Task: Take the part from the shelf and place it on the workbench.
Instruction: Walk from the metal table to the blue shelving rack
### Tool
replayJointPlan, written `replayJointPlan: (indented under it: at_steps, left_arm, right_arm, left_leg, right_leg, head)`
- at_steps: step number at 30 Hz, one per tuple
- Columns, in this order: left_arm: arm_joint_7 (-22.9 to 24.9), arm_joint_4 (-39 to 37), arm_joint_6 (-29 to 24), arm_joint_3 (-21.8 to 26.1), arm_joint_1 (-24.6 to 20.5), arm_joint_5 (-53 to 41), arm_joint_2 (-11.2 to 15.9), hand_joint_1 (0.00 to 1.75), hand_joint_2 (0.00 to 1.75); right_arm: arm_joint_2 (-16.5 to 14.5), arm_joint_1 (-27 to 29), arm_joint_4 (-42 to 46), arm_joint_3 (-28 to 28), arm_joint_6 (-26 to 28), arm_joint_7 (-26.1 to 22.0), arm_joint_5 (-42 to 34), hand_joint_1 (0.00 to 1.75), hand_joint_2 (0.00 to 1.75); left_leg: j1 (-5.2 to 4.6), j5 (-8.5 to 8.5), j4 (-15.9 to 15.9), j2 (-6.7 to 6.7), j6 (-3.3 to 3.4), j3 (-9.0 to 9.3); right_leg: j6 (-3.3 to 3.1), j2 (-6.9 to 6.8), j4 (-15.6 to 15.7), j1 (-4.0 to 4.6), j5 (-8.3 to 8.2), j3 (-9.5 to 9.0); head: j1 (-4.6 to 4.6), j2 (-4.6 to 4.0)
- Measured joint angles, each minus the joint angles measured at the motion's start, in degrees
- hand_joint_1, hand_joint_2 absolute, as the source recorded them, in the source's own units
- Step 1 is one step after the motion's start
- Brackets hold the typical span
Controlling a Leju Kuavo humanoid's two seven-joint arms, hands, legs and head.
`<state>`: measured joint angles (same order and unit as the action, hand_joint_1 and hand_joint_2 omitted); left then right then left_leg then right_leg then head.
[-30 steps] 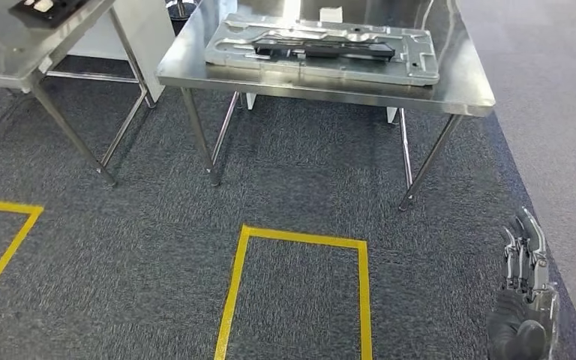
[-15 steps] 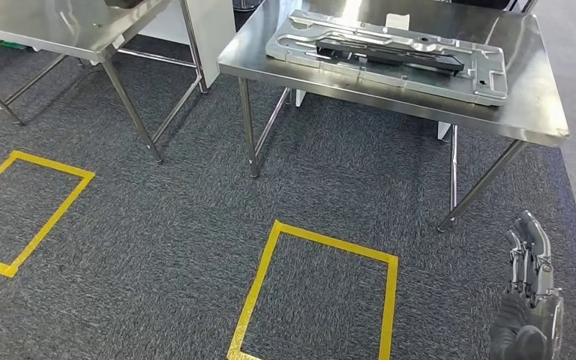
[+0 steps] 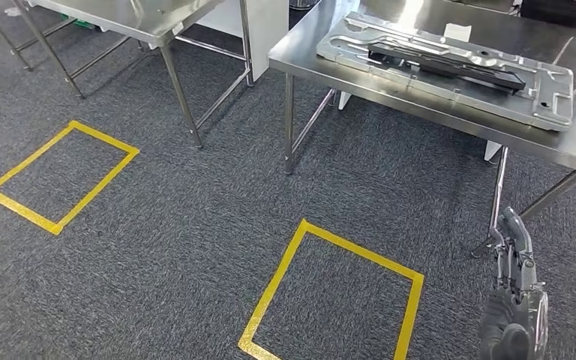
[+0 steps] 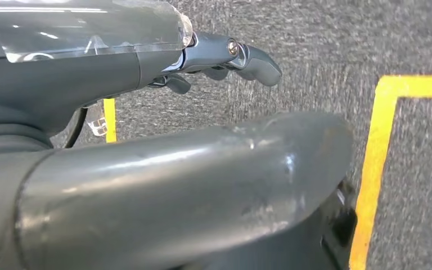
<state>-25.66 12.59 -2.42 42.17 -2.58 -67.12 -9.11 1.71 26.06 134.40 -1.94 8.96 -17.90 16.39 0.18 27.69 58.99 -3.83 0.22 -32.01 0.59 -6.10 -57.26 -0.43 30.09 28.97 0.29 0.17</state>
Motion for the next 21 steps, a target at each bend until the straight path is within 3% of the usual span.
replayJointPlan:
  at_steps: [2, 3, 5, 7, 8, 9, 10, 11, 12, 14, 15, 17, 18, 19, 21]
  left_arm:
    - [0.06, 0.0, -0.07, -0.16, 0.08, -0.13, 0.02, 0.0, 0.0]
    - [0.08, 0.0, -0.11, -0.2, 0.19, -0.16, 0.03, 0.0, 0.0]
    - [0.1, 0.0, -0.22, -0.22, 0.21, -0.22, 0.07, 0.0, 0.0]
    - [0.1, 0.0, -0.31, -0.29, -0.07, -0.26, 0.07, 0.0, 0.0]
    - [0.09, 0.0, -0.34, -0.33, -0.22, -0.27, 0.05, 0.0, 0.0]
    - [0.09, 0.0, -0.36, -0.37, -0.31, -0.29, 0.04, 0.0, 0.0]
    - [0.09, 0.0, -0.38, -0.39, -0.34, -0.32, 0.04, 0.0, 0.0]
    - [0.09, 0.0, -0.42, -0.39, -0.36, -0.34, 0.04, 0.0, 0.0]
    - [0.09, 0.0, -0.47, -0.4, -0.38, -0.37, 0.02, 0.0, 0.0]
    - [0.09, 0.0, -0.56, -0.42, -0.5, -0.43, -0.03, 0.0, 0.0]
    - [0.09, 0.0, -0.6, -0.43, -0.58, -0.45, -0.05, 0.0, 0.0]
    - [0.09, 0.0, -0.69, -0.44, -0.65, -0.51, -0.07, 0.0, 0.0]
    - [0.08, 0.0, -0.74, -0.44, -0.61, -0.53, -0.05, 0.0, 0.0]
    - [0.09, 0.0, -0.77, -0.45, -0.55, -0.55, -0.04, 0.0, 0.0]
    - [0.09, 0.0, -0.81, -0.46, -0.57, -0.57, -0.01, 0.0, 0.0]
  right_arm:
    - [0.33, -0.27, 0.0, -0.15, -0.07, 0.19, -0.04, 0.0, 0.0]
    - [0.54, -0.5, -0.01, -0.26, -0.15, 0.27, -0.08, 0.0, 0.0]
    - [1.03, -0.84, -0.04, -0.42, -0.39, 0.36, -0.18, 0.0, 0.0]
    - [1.52, -0.96, -0.19, -0.49, -0.78, 0.42, -0.37, 0.0, 0.0]
    - [1.7, -1.02, -0.32, -0.55, -0.98, 0.47, -0.48, 0.0, 0.0]
    - [1.82, -1.09, -0.47, -0.61, -1.13, 0.51, -0.61, 0.0, 0.0]
    - [1.92, -1.19, -0.6, -0.66, -1.21, 0.54, -0.69, 0.0, 0.0]
    - [2.02, -1.3, -0.69, -0.69, -1.25, 0.56, -0.76, 0.0, 0.0]
    - [2.11, -1.39, -0.75, -0.71, -1.28, 0.58, -0.8, 0.0, 0.0]
    - [2.24, -1.59, -0.85, -0.74, -1.28, 0.66, -0.8, 0.0, 0.0]
    - [2.29, -1.66, -0.9, -0.75, -1.28, 0.69, -0.8, 0.0, 0.0]
    - [2.43, -1.75, -0.97, -0.78, -1.28, 0.72, -0.8, 0.0, 0.0]
    - [2.49, -1.82, -0.98, -0.8, -1.3, 0.74, -0.8, 0.0, 0.0]
    - [2.53, -1.9, -0.99, -0.84, -1.3, 0.73, -0.8, 0.0, 0.0]
    - [2.53, -1.97, -1.02, -0.91, -1.31, 0.73, -0.8, 0.0, 0.0]
  left_leg:
    - [-0.18, -0.13, -0.32, 0.93, 0.7, -0.26]
    - [-0.14, -0.31, -0.55, 1.51, 1.07, -0.27]
    - [0.1, -0.72, -1.05, 2.61, 1.74, -0.15]
    - [0.13, -0.88, -1.15, 3.81, 2.03, -0.31]
    - [0.06, -0.9, -1.09, 4.53, 2.08, -0.38]
    - [-0.01, -0.91, -1.01, 5.3, 2.09, -0.4]
    - [-0.07, -0.9, -0.91, 6.09, 2.08, -0.39]
    - [-0.12, -0.89, -0.8, 6.92, 2.07, -0.33]
    - [-0.11, -0.87, -0.73, 7.71, 2.04, -0.28]
    - [-0.09, -0.94, -0.59, 9.11, 1.73, -0.48]
    - [0.03, -1.04, -0.56, 9.73, 1.41, -0.76]
    - [0.28, -1.37, -0.66, 11.09, 0.59, -1.29]
    - [0.33, -1.39, -0.7, 11.21, 0.21, -1.36]
    - [0.22, -0.99, -0.21, 10.38, -0.14, -1.56]
    - [0.06, 1.68, 4.06, 7.07, -0.67, -3.43]
  right_leg:
    - [0.55, -1.09, 0.05, 0.08, 0.07, -0.06]
    - [0.89, -0.89, -0.13, -0.06, 0.33, -0.12]
    - [1.44, 1.72, -3.05, -0.38, 2.56, 0.98]
    - [1.68, 4.82, -9.86, -0.55, 6.24, 4.13]
    - [1.7, 5.37, -13.16, -0.53, 7.45, 5.83]
    - [1.64, 5.59, -14.94, -0.49, 7.57, 6.88]
    - [1.49, 5.74, -14.76, -0.44, 6.6, 7.04]
    - [1.28, 6.0, -12.48, -0.4, 4.63, 6.19]
    - [0.97, 6.92, -8.67, -0.39, 2.4, 4.62]
    - [0.43, 9.73, -2.39, -0.4, -0.26, 2.01]
    - [0.22, 10.76, -0.91, -0.32, -0.56, 1.49]
    - [-0.17, 10.44, -0.4, -0.11, -0.63, 1.46]
    - [-0.49, 9.73, -0.1, -0.18, -0.79, 1.29]
    - [-0.81, 9.02, 0.28, -0.3, -0.97, 1.04]
    - [-1.4, 7.35, 0.87, -0.47, -1.16, 0.61]
  head:
    - [0.15, 0.0]
    - [0.19, 0.0]
    - [0.41, 0.0]
    - [0.69, 0.0]
    - [0.73, 0.0]
    - [0.73, 0.0]
    - [0.73, 0.0]
    - [0.72, 0.0]
    - [0.73, 0.0]
    - [0.65, 0.0]
    - [0.6, 0.0]
    - [0.51, 0.0]
    - [0.47, 0.0]
    - [0.32, 0.0]
    - [-0.05, 0.0]
